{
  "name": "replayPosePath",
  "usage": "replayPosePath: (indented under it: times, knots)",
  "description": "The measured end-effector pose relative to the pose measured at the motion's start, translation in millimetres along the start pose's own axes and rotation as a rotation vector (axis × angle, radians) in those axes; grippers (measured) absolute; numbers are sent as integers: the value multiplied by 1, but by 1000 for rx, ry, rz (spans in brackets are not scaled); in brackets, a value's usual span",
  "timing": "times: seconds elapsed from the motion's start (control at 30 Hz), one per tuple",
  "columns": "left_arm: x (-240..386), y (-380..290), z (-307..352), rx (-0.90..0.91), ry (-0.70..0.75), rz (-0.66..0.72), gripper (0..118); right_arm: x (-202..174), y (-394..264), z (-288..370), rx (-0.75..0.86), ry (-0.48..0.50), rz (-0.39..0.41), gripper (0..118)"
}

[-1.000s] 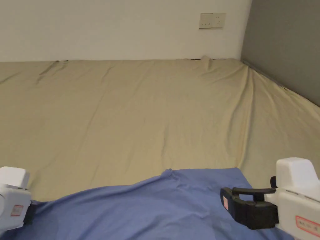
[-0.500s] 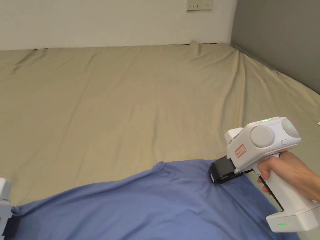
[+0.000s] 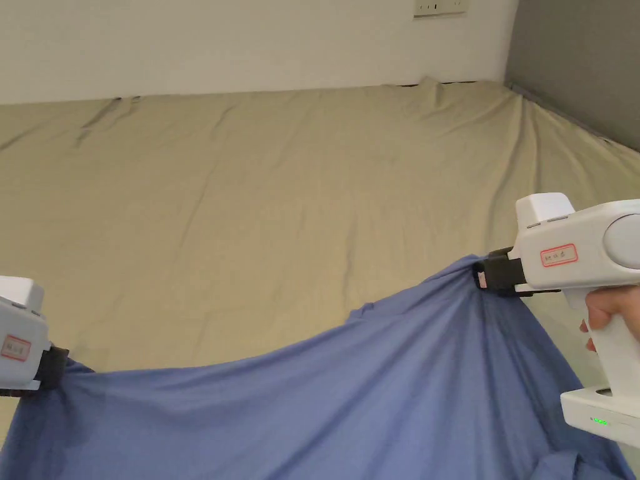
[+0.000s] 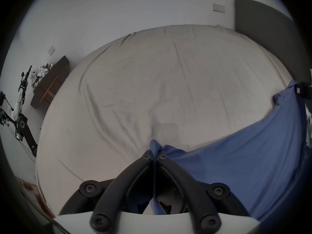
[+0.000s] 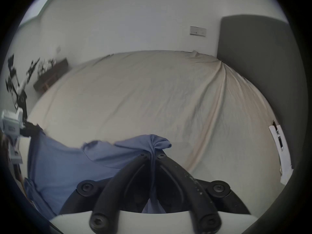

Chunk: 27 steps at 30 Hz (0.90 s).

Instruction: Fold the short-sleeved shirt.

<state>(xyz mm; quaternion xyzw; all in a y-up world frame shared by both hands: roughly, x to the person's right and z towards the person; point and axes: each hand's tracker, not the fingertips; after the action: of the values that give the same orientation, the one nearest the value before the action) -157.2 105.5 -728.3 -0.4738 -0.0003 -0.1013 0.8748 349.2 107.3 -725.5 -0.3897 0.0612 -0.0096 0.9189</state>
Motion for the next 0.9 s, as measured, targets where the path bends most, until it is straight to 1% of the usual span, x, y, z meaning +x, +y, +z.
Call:
replayPosePath:
  times: [0.07, 0.2, 0.27, 0.37, 0.43, 0.53, 0.63, 0.67, 0.73, 0.87, 0.9]
  knots:
    - [-5, 1, 9, 18, -5, 7, 0, -8, -1, 9, -5, -22, 55, 7]
    - [-10, -16, 43, 76, -7, -26, 0, -10, -16, 43, 36, -1, 70, 7]
    - [-17, -29, 66, 107, -25, -7, 0, -11, -29, 68, 73, -2, 64, 7]
    - [-25, -62, 110, 159, -43, 19, 0, -13, -60, 116, 131, 30, 53, 7]
    - [-24, -91, 143, 190, -51, 25, 0, -15, -86, 147, 156, 54, 50, 7]
    - [-23, -140, 181, 199, -57, 38, 0, -19, -131, 185, 182, 51, 30, 7]
    - [-23, -192, 196, 183, -78, 81, 0, -23, -180, 207, 187, 45, 12, 7]
    - [-22, -209, 199, 162, -92, 98, 0, -25, -197, 212, 184, 44, -9, 7]
    - [-18, -239, 203, 148, -90, 125, 0, -32, -226, 220, 185, 49, -9, 7]
    - [-8, -291, 211, 102, -120, 154, 0, -45, -271, 233, 193, 22, 0, 7]
    - [-7, -300, 210, 87, -120, 167, 0, -43, -278, 234, 184, 29, -27, 7]
